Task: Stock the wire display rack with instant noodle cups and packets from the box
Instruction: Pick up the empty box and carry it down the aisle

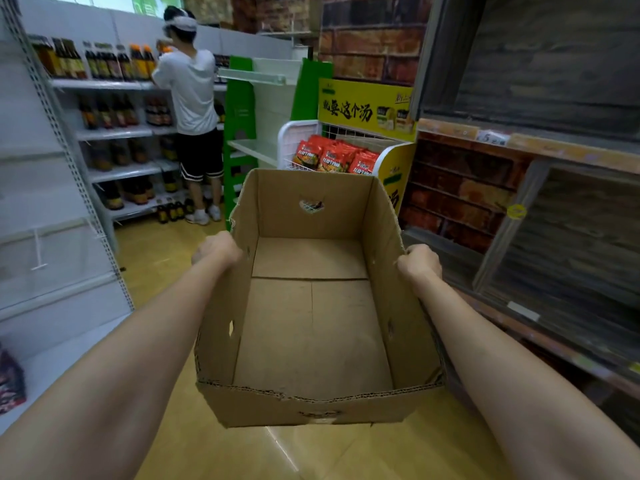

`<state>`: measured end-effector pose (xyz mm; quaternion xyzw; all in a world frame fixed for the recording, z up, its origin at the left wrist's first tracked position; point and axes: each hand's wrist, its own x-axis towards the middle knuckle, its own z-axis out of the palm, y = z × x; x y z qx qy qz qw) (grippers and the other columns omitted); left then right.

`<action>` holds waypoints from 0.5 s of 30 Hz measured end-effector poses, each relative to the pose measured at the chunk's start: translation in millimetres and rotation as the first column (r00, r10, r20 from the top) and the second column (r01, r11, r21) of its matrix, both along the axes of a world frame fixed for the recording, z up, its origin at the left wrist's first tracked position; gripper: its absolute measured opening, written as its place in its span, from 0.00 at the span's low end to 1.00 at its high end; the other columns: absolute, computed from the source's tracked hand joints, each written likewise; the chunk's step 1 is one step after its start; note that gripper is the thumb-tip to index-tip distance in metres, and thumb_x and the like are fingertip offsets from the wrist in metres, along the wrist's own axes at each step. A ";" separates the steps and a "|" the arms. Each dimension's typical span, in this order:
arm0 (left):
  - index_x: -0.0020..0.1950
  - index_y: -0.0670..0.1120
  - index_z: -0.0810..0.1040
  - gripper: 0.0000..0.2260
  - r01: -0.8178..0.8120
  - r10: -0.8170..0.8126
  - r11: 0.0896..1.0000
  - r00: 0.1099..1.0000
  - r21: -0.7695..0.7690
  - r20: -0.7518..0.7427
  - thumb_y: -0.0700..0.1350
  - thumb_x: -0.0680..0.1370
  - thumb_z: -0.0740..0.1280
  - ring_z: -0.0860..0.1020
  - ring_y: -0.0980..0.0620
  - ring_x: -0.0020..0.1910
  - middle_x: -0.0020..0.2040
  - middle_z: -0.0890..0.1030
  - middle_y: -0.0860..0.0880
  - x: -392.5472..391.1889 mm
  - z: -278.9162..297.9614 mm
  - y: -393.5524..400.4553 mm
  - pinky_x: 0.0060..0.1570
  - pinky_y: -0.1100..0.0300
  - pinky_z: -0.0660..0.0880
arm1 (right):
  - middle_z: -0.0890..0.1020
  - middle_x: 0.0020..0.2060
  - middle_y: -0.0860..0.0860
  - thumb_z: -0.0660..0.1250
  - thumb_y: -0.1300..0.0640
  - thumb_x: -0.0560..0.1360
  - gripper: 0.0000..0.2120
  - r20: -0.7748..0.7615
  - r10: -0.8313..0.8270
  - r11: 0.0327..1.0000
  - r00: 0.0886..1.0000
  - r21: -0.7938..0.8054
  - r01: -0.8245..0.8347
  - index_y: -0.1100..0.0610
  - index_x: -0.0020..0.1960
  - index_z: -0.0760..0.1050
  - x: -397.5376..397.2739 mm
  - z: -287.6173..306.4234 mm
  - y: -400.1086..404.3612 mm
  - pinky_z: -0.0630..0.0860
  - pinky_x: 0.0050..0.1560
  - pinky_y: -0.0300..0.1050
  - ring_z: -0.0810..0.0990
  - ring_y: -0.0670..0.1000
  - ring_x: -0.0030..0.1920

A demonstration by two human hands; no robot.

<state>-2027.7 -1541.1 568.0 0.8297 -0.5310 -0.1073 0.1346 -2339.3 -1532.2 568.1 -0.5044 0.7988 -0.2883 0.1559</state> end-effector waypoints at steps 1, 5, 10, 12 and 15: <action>0.63 0.44 0.73 0.14 -0.007 0.007 1.000 1.000 -0.003 0.002 0.46 0.78 0.62 0.76 0.40 0.56 0.57 0.76 0.40 -3.4 0.0 -1.8 0.54 0.51 0.74 | 0.79 0.55 0.58 0.61 0.61 0.77 0.13 -0.003 0.007 1.000 1.000 -0.003 -0.007 0.59 0.61 0.76 -3.2 2.7 -3.4 0.75 0.51 0.48 0.78 0.58 0.54; 0.61 0.42 0.73 0.12 -0.037 0.037 0.999 0.999 -0.018 -0.003 0.44 0.79 0.61 0.76 0.41 0.53 0.55 0.77 0.40 -9.6 -3.0 -4.8 0.54 0.50 0.75 | 0.79 0.53 0.58 0.59 0.62 0.76 0.13 -0.009 0.048 0.999 0.999 -0.004 -0.048 0.59 0.57 0.78 -10.7 10.1 -16.4 0.75 0.49 0.47 0.78 0.59 0.52; 0.60 0.43 0.74 0.11 -0.130 0.130 0.991 0.991 -0.023 -0.006 0.44 0.79 0.60 0.76 0.43 0.48 0.50 0.76 0.42 5.0 -7.9 10.7 0.48 0.53 0.74 | 0.79 0.54 0.58 0.61 0.60 0.76 0.13 -0.007 0.137 0.990 0.991 0.011 -0.137 0.60 0.58 0.77 5.7 9.2 -30.8 0.75 0.48 0.48 0.78 0.59 0.53; 0.61 0.43 0.74 0.12 -0.183 0.183 0.983 0.983 -0.017 -0.001 0.44 0.79 0.60 0.75 0.43 0.49 0.50 0.77 0.42 17.0 -12.0 24.5 0.47 0.53 0.72 | 0.78 0.55 0.59 0.60 0.60 0.76 0.13 -0.011 0.197 0.980 0.980 0.027 -0.197 0.61 0.59 0.76 20.8 8.0 -34.8 0.76 0.50 0.49 0.78 0.61 0.54; 0.62 0.42 0.74 0.14 -0.309 0.309 0.951 0.951 -0.002 -0.007 0.44 0.78 0.61 0.75 0.40 0.59 0.59 0.77 0.40 38.5 -18.2 56.1 0.54 0.50 0.72 | 0.78 0.57 0.60 0.59 0.61 0.77 0.13 -0.021 0.318 0.947 0.948 0.055 -0.316 0.61 0.60 0.75 52.2 2.2 -38.3 0.76 0.54 0.50 0.77 0.61 0.56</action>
